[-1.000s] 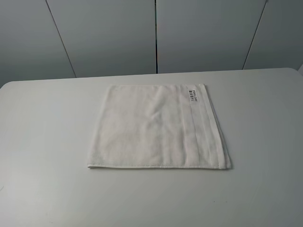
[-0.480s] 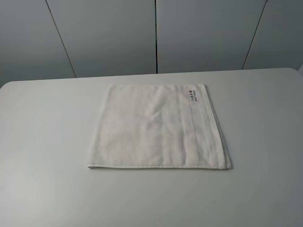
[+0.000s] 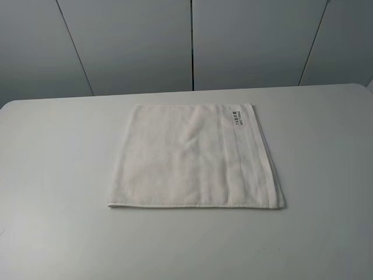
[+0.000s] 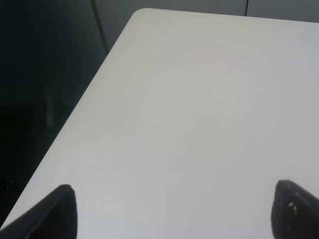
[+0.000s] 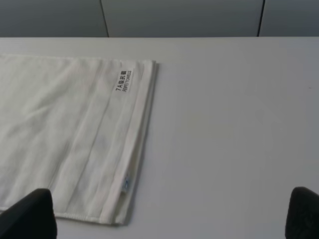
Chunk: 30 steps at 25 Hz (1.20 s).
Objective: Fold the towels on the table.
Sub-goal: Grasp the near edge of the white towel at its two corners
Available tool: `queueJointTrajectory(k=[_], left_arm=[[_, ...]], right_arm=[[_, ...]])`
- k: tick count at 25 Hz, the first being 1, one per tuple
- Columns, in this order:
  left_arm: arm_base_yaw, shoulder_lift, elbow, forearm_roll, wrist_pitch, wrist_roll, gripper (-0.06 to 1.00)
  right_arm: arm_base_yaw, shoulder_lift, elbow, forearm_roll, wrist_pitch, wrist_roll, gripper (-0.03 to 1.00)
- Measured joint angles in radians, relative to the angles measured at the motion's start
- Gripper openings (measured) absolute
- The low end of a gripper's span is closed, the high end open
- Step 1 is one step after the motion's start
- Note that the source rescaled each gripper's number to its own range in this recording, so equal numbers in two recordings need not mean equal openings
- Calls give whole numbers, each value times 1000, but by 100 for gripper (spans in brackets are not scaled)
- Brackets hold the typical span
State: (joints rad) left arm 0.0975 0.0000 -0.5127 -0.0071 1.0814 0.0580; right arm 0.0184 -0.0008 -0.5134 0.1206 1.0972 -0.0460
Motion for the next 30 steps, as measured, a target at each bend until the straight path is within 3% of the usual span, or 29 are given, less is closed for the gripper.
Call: queueJointTrajectory(k=[13,17,23,26,30], left_arm=[[0,18,-18,0,-31,0,100],[0,149,-46,0,-100,11,100],[0,424,-107,-16,-172,110,100],[0,560,-153,-69,-187,186,100],[0,720,-198,-270,-202,402,100]], right_arm=[[0,0,-2,-28,0,2,100],[0,55,-44,-28,5,2,100],[0,307,-118,-18,-26,-23,100],[0,436,-153,49,-86,-103,100],[0,630,-211,188,-115,-295,100]])
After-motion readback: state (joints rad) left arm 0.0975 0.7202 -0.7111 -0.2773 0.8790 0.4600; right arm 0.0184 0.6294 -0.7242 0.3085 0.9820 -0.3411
